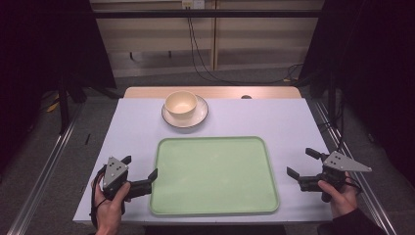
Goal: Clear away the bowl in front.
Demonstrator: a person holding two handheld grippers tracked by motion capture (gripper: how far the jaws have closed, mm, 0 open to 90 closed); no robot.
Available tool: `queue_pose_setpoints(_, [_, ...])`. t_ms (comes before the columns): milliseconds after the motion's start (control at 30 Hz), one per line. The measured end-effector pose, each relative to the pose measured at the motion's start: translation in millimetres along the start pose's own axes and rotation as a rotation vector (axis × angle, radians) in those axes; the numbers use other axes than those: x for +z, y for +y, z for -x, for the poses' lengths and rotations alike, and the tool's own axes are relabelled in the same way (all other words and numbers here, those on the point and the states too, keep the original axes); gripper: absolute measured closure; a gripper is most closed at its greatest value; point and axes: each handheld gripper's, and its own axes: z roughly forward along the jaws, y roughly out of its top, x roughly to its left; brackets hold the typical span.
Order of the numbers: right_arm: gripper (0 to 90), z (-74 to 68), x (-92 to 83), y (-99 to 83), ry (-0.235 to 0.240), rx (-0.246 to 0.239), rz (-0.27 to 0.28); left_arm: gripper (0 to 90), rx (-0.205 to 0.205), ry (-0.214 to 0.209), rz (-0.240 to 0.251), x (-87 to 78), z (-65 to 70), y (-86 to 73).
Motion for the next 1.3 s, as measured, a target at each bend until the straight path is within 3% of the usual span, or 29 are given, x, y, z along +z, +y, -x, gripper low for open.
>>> queue_pose_setpoints(133, [1.1, 0.8, -1.0, -0.2, 0.001, 0.011, -0.002, 3.3, 0.007, -0.022, -0.020, 3.3, -2.0, 3.0])
queue_pose_setpoints(233, [1.2, 0.9, 0.0, -0.6, 0.007, 0.006, -0.004, 3.5, -0.020, -0.055, -0.014, 4.8, -3.1, 5.6])
queue_pose_setpoints(267, [1.2, 1.0, 0.0, -0.5, 0.010, 0.005, -0.002, 3.5, -0.020, -0.055, -0.014, 4.8, -3.1, 5.6])
queue_pose_setpoints(300, [1.1, 0.8, -0.1, -0.5, 0.009, 0.009, -0.001, 3.5, 0.015, -0.047, -0.023, 6.3, -3.7, 8.7])
queue_pose_setpoints(633, [0.9, 1.6, -0.7, -0.8, 0.014, 0.013, -0.006, 3.5, -0.014, -0.068, -0.043, 30.7, -10.5, 21.9])
queue_pose_setpoints(900, [0.9, 2.3, -0.9, -1.3, 0.017, 0.015, -0.007, 3.7, -0.007, -0.070, -0.062, 47.7, -15.9, 28.7])
queue_pose_setpoints(1067, [0.9, 2.2, -0.7, -1.2, 0.026, 0.013, -0.004, 3.8, 0.024, -0.065, -0.099, 57.7, -20.2, 33.1])
queue_pose_setpoints(1300, [0.9, 1.2, 0.4, -1.8, 0.024, 0.014, -0.013, 4.1, 0.014, -0.076, -0.103, 71.2, -22.1, 40.9])
